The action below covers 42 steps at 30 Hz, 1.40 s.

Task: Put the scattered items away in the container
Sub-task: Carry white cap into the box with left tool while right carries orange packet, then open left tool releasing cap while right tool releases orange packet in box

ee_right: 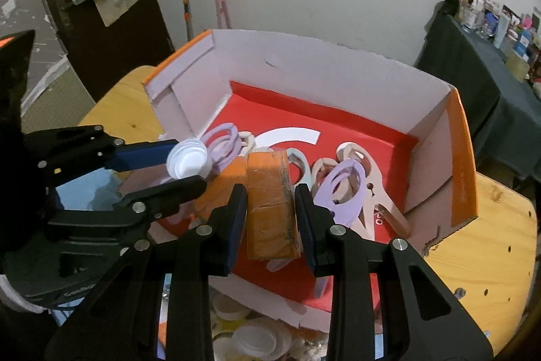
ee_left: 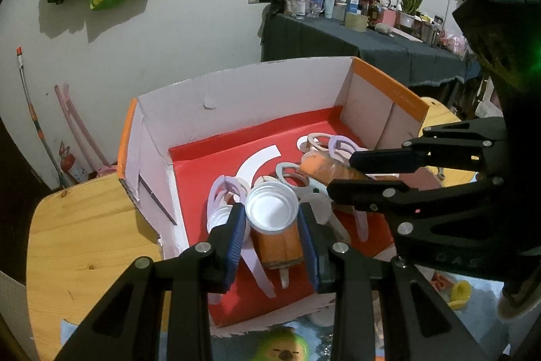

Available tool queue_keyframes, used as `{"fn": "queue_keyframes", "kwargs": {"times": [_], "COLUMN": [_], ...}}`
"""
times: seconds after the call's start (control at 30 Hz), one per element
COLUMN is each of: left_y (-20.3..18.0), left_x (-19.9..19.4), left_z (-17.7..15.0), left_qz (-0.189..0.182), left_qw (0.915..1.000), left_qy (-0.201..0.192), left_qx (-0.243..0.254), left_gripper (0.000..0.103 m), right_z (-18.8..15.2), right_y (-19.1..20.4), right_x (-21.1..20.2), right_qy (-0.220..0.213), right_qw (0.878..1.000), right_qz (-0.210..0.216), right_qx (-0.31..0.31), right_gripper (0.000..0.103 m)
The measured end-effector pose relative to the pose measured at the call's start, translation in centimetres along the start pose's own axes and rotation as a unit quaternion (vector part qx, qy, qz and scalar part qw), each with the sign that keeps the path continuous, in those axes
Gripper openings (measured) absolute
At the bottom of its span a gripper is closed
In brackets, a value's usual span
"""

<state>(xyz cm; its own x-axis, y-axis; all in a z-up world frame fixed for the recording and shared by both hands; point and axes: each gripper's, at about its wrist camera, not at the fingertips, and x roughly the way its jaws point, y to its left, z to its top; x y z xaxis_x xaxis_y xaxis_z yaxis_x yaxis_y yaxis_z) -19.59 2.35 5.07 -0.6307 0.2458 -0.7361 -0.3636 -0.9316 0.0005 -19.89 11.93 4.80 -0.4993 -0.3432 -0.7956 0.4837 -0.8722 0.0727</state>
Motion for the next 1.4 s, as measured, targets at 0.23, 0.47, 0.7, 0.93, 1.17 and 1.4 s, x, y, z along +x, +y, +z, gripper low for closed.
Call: {"fn": "queue_keyframes", "kwargs": {"times": [0.23, 0.47, 0.7, 0.93, 1.17, 1.4], "left_y": [-0.1, 0.0, -0.3, -0.5, -0.4, -0.6], "left_x": [1.1, 1.9, 2.0, 2.5, 2.8, 2.9], "left_z": [-0.3, -0.6, -0.7, -0.9, -1.1, -1.1], "left_qz": [0.001, 0.000, 0.006, 0.006, 0.001, 0.004], "left_qw": [0.9999, 0.9998, 0.9997, 0.9994, 0.9993, 0.9992], "left_qy": [0.010, 0.019, 0.019, 0.025, 0.032, 0.033], "left_qx": [0.004, 0.005, 0.015, 0.021, 0.019, 0.022], "left_gripper": [0.034, 0.034, 0.034, 0.034, 0.034, 0.034], "right_z": [-0.3, -0.6, -0.8, -1.0, -1.1, -1.2], "right_y": [0.1, 0.3, 0.6, 0.6, 0.6, 0.5], "right_x": [1.4, 1.9, 2.0, 2.4, 2.6, 2.8], "right_qy": [0.013, 0.021, 0.023, 0.029, 0.033, 0.035], "right_qw": [1.000, 0.999, 0.998, 0.997, 0.996, 0.996], "right_qz": [-0.017, -0.035, -0.052, -0.066, -0.068, -0.069], "right_qx": [-0.009, -0.018, -0.028, -0.037, -0.038, -0.039], "right_gripper": [0.028, 0.028, 0.028, 0.028, 0.028, 0.028]}}
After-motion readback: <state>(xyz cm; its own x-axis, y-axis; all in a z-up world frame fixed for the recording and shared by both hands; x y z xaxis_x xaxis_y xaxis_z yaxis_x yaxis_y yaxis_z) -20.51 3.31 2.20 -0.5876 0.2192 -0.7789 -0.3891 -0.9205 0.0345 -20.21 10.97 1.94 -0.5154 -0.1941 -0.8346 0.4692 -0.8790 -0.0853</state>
